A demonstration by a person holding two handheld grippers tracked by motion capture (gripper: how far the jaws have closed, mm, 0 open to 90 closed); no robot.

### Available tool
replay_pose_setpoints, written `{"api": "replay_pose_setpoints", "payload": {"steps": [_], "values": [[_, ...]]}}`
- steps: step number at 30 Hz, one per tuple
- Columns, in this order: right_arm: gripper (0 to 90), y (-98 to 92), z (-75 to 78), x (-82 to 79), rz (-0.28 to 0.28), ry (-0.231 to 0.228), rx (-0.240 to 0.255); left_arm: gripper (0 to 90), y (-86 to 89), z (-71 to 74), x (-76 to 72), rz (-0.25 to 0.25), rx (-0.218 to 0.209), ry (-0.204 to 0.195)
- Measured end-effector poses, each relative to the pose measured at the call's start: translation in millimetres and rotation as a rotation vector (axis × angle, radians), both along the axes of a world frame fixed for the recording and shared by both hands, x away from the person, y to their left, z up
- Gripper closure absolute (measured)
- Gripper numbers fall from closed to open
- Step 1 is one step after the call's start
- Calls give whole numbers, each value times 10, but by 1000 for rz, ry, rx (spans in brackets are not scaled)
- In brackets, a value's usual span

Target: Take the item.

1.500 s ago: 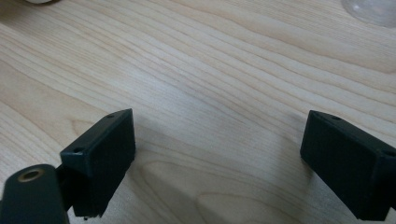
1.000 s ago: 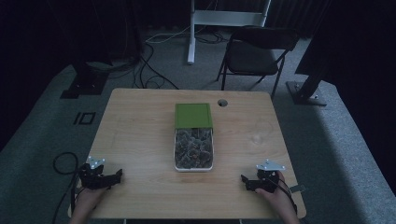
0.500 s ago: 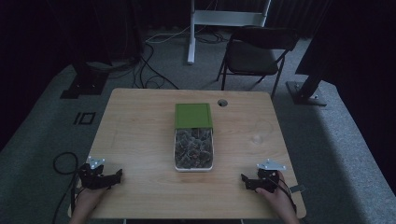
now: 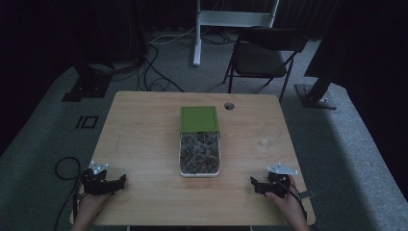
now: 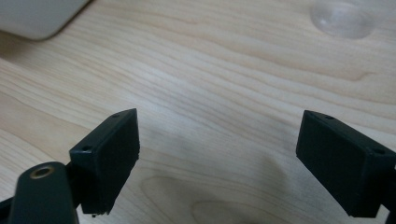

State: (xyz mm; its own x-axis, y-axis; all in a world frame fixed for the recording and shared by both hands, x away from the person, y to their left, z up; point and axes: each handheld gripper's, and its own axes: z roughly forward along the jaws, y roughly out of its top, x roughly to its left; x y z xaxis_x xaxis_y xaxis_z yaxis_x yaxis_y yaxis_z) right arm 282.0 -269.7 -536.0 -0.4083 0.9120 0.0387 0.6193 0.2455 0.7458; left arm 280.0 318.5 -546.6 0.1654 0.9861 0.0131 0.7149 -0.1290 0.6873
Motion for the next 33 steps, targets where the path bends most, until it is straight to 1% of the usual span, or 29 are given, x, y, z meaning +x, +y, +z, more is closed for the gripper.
{"api": "replay_pose_setpoints", "payload": {"steps": [1, 2, 6, 8, 9, 10, 18, 20, 22, 23, 26, 32, 33], "values": [[129, 0, 0, 0, 0, 0, 0, 22, 0, 0, 0, 0, 0, 0], [128, 1, 39, -5, 2, -8, 0, 22, 0, 0, 0, 0, 0, 0], [123, -2, 113, -5, -4, -26, 10, 22, -1, -1, 0, 1, -2, -1], [117, -3, 154, -4, -8, -31, 35, 22, 0, 0, 0, 0, 0, 0], [117, -3, 154, -4, -8, -31, 35, 22, 0, 0, 0, 0, 0, 0], [117, 3, 197, -4, -5, -42, 34, 22, 0, 0, 0, 0, 0, 0], [117, 35, 324, 2, -3, -62, 45, 22, -1, -1, 0, 1, -1, -1], [119, 42, 354, 8, -7, -70, 59, 22, -1, -1, 1, 1, -1, -2], [128, 48, 385, 14, -6, -81, 87, 22, -1, -1, 1, 1, -2, -2], [128, 53, 400, 17, -7, -85, 91, 22, -2, -1, 1, 1, -2, -2], [128, 77, 449, 22, -10, -93, 92, 22, -1, -1, 1, 1, -2, -2], [128, 131, 545, 33, 3, -116, 95, 22, 0, 0, 0, 0, 0, 0], [128, 153, 583, 38, 13, -124, 99, 22, 0, 0, 0, 0, 0, 0]]}}
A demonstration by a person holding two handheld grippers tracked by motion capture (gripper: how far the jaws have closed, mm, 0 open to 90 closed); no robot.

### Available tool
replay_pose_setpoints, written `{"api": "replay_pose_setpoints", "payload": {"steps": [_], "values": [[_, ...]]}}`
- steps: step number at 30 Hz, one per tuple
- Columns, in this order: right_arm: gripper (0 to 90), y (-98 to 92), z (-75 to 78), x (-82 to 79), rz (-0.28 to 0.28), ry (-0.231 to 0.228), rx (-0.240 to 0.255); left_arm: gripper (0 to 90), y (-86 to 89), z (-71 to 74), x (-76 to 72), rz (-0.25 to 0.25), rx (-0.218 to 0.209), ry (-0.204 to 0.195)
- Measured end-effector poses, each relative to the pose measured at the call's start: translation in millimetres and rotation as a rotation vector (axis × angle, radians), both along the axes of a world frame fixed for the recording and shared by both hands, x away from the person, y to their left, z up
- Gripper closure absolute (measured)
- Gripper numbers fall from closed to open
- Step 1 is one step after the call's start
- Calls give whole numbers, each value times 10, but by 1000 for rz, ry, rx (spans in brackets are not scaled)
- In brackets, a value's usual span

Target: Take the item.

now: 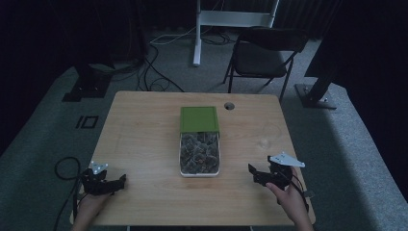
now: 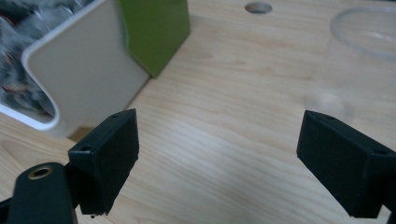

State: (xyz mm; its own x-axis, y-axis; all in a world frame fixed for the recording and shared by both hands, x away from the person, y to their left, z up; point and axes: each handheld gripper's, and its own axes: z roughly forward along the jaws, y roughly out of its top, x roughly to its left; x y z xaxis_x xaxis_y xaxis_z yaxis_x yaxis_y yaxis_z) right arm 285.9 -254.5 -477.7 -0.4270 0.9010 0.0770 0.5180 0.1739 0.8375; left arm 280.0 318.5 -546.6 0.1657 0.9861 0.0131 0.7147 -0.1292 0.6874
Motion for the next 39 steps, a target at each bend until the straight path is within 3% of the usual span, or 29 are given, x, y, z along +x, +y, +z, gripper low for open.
{"api": "replay_pose_setpoints", "payload": {"steps": [6, 13, 29, 39], "values": [[129, 68, 129, 14, 17, -27, 22, 22, -2, -1, 0, 2, -2, -1], [132, 169, 241, 16, 49, -58, 15, 22, 0, 0, 0, 0, 0, 0], [140, 369, 390, 58, 113, -89, 15, 22, 0, 0, 0, 0, 0, 0], [152, 571, 405, 81, 167, -87, 24, 22, 0, 0, 0, 0, 0, 0]]}}
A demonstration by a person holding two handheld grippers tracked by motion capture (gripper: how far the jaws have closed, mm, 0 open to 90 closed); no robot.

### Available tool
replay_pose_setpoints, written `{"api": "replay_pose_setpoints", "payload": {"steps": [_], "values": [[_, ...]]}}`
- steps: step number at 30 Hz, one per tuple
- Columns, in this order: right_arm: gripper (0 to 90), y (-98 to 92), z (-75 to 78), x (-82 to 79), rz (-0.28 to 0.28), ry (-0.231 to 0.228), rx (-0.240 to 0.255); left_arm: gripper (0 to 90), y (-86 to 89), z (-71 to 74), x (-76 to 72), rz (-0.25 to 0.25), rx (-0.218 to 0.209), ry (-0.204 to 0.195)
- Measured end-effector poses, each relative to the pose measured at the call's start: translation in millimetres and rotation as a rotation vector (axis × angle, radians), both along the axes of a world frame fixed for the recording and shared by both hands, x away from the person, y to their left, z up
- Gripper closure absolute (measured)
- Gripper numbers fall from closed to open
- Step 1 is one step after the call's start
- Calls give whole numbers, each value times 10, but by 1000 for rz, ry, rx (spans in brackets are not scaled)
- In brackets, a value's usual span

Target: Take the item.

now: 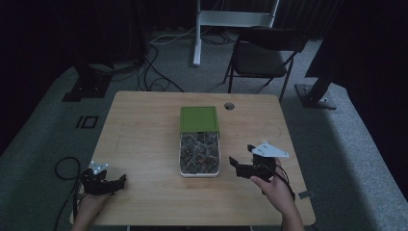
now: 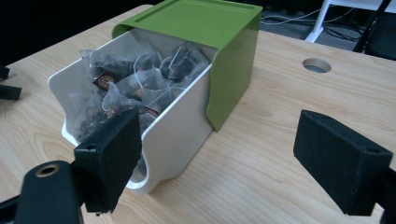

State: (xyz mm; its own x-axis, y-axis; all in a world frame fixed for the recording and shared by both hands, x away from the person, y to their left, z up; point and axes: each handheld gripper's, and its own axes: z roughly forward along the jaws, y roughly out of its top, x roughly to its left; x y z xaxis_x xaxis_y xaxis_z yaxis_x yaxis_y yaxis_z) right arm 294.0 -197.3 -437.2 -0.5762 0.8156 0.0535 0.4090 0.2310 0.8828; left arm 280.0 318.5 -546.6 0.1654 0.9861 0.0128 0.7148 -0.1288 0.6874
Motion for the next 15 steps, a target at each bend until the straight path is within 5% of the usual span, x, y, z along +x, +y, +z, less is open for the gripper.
{"api": "replay_pose_setpoints", "payload": {"steps": [15], "values": [[160, 257, 22, 19, 63, -12, -5, 22, 0, 0, 0, 0, 0, 0]]}}
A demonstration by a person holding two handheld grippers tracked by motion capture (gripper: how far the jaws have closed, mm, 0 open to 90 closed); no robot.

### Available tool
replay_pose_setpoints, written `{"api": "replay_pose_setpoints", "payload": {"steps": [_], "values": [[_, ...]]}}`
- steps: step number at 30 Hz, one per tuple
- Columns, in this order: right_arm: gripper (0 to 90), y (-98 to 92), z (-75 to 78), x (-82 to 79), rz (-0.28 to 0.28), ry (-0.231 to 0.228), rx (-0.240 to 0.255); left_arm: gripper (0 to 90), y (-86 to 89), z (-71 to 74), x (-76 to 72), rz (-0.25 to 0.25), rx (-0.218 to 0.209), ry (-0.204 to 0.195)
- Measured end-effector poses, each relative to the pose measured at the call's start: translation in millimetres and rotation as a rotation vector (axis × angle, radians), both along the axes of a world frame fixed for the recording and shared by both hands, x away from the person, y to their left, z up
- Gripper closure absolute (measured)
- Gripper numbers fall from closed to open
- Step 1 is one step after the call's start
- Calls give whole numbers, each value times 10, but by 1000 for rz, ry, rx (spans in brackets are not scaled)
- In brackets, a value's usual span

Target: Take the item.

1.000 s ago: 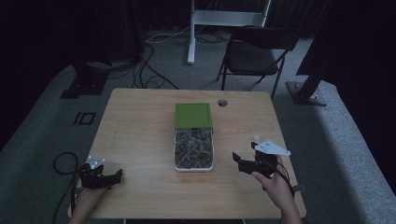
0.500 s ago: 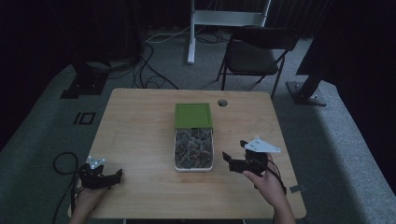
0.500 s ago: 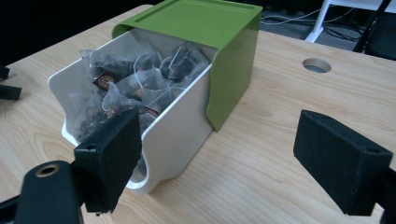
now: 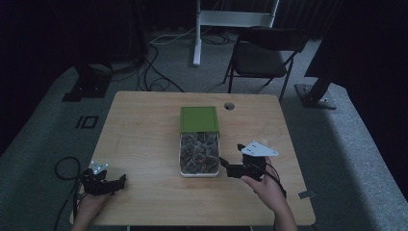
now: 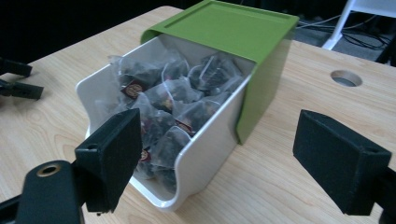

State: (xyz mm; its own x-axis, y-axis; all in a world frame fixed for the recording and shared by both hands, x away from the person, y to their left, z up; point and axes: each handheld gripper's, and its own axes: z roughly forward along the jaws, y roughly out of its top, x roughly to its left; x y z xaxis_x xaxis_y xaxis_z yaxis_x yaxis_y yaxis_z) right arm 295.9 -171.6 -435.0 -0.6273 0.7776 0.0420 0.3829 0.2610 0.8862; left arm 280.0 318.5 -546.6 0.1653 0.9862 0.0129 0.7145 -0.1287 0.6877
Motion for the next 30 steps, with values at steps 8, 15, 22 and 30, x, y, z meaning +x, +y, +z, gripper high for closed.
{"api": "replay_pose_setpoints", "payload": {"steps": [8, 15, 22, 30], "values": [[173, 134, -22, 2, 50, -2, -16, 22, 0, 0, 0, 0, 0, 1], [188, 252, -28, 21, 82, 0, -16, 22, 0, 0, 0, 0, 0, 0], [212, 403, -64, 47, 119, 10, -13, 22, 0, 0, 0, 0, 1, 0], [279, 552, -125, 74, 147, 23, -31, 22, 0, 1, 0, 0, 0, 1]]}}
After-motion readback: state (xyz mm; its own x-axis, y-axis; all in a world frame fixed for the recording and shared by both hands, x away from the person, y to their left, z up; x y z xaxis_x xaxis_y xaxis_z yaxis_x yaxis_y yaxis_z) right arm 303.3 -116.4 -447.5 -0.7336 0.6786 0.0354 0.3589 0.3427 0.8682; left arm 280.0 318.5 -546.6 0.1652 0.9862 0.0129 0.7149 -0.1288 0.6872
